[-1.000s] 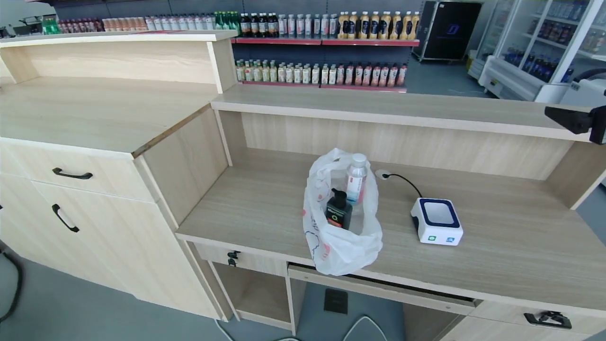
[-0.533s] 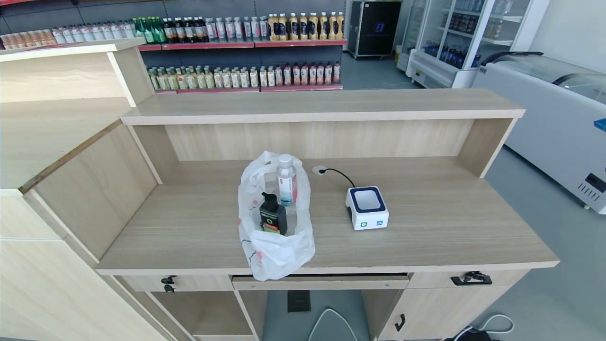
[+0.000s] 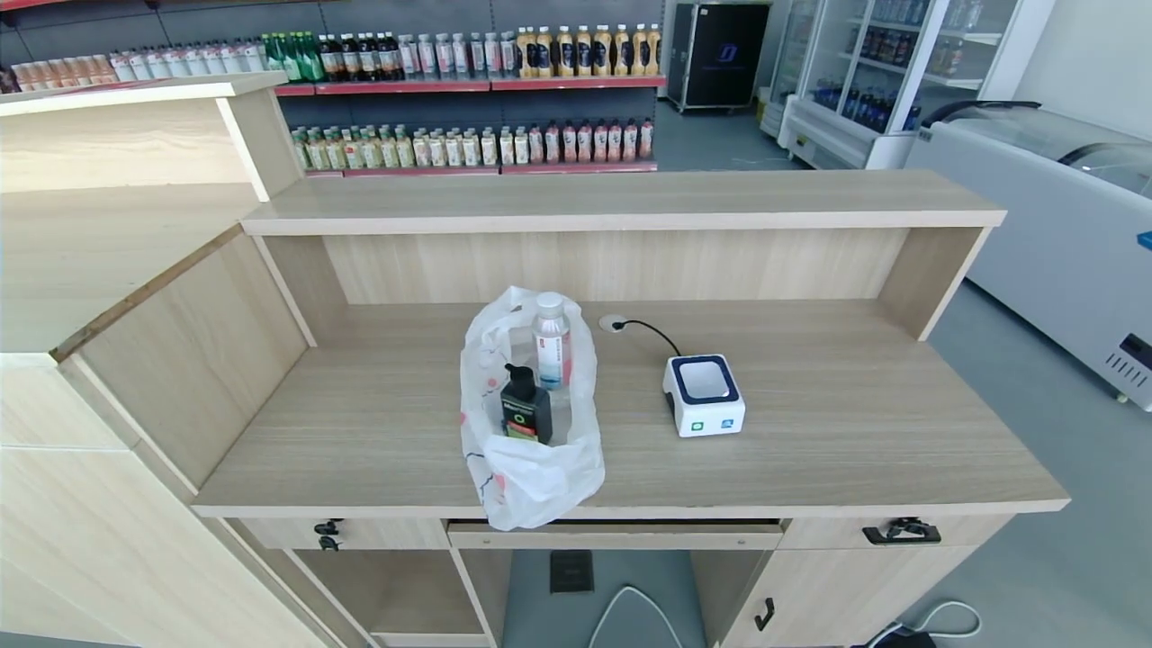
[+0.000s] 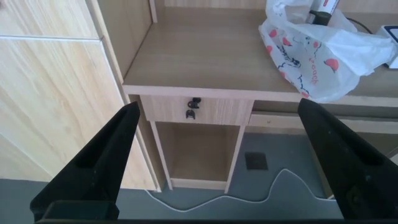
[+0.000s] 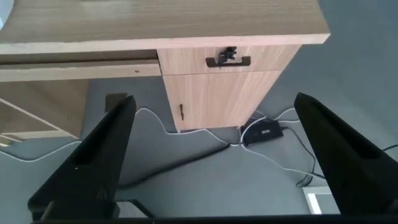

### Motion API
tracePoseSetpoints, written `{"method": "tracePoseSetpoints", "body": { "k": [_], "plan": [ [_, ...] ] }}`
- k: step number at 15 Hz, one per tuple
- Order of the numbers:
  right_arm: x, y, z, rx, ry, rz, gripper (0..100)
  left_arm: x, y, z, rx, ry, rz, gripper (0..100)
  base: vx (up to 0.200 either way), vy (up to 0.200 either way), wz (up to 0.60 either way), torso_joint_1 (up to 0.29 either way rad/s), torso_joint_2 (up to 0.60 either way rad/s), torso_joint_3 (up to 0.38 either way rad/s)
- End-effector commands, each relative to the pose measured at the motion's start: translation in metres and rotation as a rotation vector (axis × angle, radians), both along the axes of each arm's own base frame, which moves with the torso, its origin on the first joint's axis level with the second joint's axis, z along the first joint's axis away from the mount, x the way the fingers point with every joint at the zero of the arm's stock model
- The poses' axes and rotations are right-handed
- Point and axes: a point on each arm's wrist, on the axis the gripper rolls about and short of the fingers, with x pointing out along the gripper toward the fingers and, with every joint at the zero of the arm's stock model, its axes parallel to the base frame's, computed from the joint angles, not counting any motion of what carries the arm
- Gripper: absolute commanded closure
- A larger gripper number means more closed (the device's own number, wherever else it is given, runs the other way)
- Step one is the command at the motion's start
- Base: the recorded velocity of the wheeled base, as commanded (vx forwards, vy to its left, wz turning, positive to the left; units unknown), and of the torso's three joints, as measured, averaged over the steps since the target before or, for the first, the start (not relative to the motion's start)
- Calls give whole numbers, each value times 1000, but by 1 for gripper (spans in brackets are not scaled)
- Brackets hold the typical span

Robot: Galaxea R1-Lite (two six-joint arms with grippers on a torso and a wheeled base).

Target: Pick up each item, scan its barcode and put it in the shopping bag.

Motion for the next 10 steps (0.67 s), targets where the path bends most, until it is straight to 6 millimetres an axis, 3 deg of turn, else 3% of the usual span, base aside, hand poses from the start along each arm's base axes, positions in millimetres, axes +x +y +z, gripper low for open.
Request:
{"method": "tracePoseSetpoints", "body": {
  "k": [1,10],
  "plan": [
    [-33,0,-19,25,-253,113,0,0,0,0,0,0,1,0,0,0,0,0,0,0],
    [-33,0,-19,25,-258,113,0,0,0,0,0,0,1,0,0,0,0,0,0,0]
  ]
}}
